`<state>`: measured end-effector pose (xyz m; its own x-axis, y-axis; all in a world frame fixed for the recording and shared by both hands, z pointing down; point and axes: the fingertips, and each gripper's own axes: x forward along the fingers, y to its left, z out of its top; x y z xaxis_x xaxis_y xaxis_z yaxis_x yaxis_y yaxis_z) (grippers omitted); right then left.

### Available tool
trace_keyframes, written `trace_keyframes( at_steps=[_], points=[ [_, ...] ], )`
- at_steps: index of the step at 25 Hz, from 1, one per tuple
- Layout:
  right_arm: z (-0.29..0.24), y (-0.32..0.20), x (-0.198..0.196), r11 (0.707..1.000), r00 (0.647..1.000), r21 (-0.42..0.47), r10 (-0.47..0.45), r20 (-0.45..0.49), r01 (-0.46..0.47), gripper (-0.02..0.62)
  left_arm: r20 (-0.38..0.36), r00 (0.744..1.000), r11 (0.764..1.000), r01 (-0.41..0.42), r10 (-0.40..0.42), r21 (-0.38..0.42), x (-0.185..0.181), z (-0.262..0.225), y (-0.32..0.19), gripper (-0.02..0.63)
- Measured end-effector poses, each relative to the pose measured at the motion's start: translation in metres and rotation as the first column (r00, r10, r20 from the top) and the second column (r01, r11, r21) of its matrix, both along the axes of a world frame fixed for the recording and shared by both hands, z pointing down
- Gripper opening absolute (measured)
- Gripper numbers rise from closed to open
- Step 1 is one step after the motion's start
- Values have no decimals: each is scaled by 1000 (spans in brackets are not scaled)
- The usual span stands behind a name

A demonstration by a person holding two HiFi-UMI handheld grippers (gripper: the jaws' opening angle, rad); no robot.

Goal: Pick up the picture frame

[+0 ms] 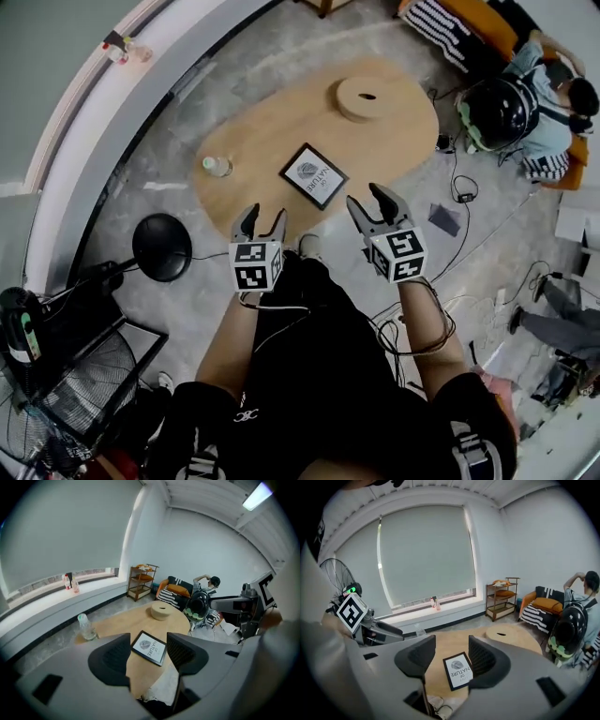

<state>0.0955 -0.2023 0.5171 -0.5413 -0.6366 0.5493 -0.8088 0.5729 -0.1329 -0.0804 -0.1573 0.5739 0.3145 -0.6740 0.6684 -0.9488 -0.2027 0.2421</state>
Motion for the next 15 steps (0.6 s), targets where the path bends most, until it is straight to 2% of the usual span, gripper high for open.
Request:
trace_keyframes(
  at_steps=[4,7,10,15],
  points=[
    [62,-9,13,999,999,-53,-13,-33,11,236,-92,995,994,18,-28,-110,23,71,2,245],
    [112,-20,20,997,997,-68,-30,-64,26,235,-134,990,988,27,-48,-155,35,120,-5,245],
    [168,-27,29,994,997,-106,-34,-73,26,236,-147,987,983,38,-64,-178,42,161,-9,245],
    [248,-53,42,991,994,-118,-66,-93,55,235,-165,984,982,42,-72,-182,55,221,-30,245]
  ],
)
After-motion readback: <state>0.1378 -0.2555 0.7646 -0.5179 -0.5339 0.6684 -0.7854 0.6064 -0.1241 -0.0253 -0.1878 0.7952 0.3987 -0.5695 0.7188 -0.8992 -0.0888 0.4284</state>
